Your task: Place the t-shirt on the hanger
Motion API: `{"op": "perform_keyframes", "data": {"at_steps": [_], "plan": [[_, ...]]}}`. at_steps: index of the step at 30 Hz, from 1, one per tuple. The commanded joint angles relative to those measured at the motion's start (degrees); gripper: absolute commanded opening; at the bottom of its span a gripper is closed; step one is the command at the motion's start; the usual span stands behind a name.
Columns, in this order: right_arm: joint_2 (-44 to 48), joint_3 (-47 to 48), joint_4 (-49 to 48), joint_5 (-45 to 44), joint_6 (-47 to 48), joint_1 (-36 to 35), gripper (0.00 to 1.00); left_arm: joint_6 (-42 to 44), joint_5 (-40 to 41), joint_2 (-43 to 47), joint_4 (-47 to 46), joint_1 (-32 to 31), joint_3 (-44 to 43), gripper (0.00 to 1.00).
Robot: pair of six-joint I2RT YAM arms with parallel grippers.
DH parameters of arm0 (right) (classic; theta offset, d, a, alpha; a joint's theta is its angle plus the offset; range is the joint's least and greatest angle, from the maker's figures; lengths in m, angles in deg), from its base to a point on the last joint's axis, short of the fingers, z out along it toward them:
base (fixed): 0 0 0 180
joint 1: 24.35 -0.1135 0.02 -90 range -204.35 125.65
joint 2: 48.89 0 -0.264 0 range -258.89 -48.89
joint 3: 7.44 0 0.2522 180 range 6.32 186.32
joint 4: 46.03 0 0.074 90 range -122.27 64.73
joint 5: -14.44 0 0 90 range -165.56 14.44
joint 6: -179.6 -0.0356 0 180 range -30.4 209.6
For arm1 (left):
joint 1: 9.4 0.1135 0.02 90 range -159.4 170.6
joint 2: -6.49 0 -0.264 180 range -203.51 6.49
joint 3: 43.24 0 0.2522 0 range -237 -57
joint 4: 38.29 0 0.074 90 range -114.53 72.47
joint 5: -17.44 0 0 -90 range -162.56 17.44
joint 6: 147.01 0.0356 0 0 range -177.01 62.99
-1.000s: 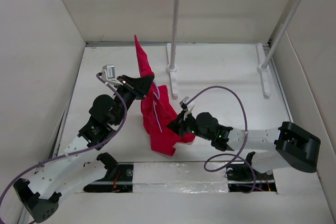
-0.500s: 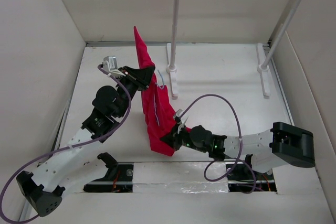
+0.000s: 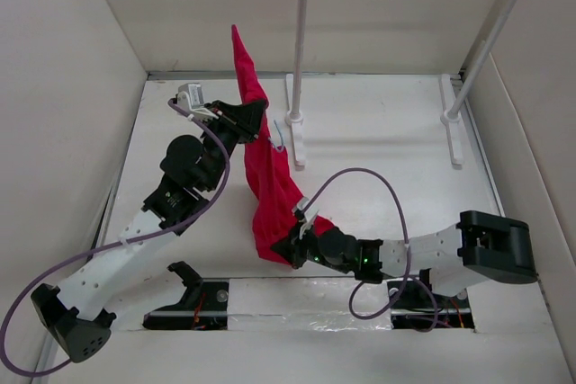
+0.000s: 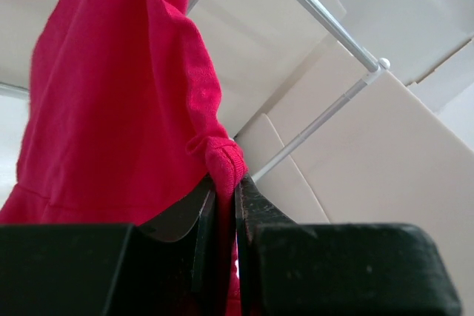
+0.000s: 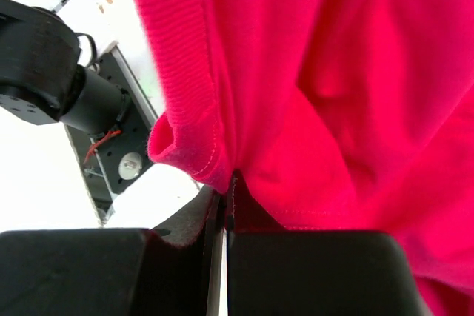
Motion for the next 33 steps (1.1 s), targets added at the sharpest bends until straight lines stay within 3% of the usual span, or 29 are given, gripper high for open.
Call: {"op": "perform_keyframes", "data": {"at_steps": [1,10,15,19,23,26,27,30,33], "plan": [[3.2,1.6,6.9,-2.3,0.1,-2.6,0.0,1.7,2.1,1.8,-11.8,0.6,-3.9,0.0],[19.7,13.7,28.9,-4.0,4.4,-4.2,0.0,-7.0,-0.9,5.3,-15.6,0.6,16.4,0.0],[15.5,17.3,31.2,-2.7,4.3,-4.2,0.0,-9.8,-3.3,6.9,-14.6,0.6,19.4,0.0],[6.5,15.4,26.2,0.8,2.8,-4.2,0.0,-11.4,-5.7,8.5,-12.6,0.6,20.9,0.0],[3.6,13.7,25.2,-0.5,0.3,-5.8,0.0,-12.2,-6.4,10.6,-11.1,0.6,23.0,0.0],[6.5,12.8,27.4,-2.5,0.0,-6.5,0.26,-12.3,-6.6,10.7,-9.7,0.6,24.1,0.0],[7.6,12.7,27.9,-2.9,0.2,-6.5,0.43,-12.3,-6.7,10.7,-9.6,0.6,24.3,0.0],[12.3,13.4,30.9,-4.7,0.9,-6.5,0.6,-12.7,-6.8,10.4,-9.8,0.6,25.7,0.0],[16.6,15.3,34.8,-7.0,2.7,-6.5,0.63,-12.6,-6.9,9.7,-9.4,0.6,26.0,0.0]]}}
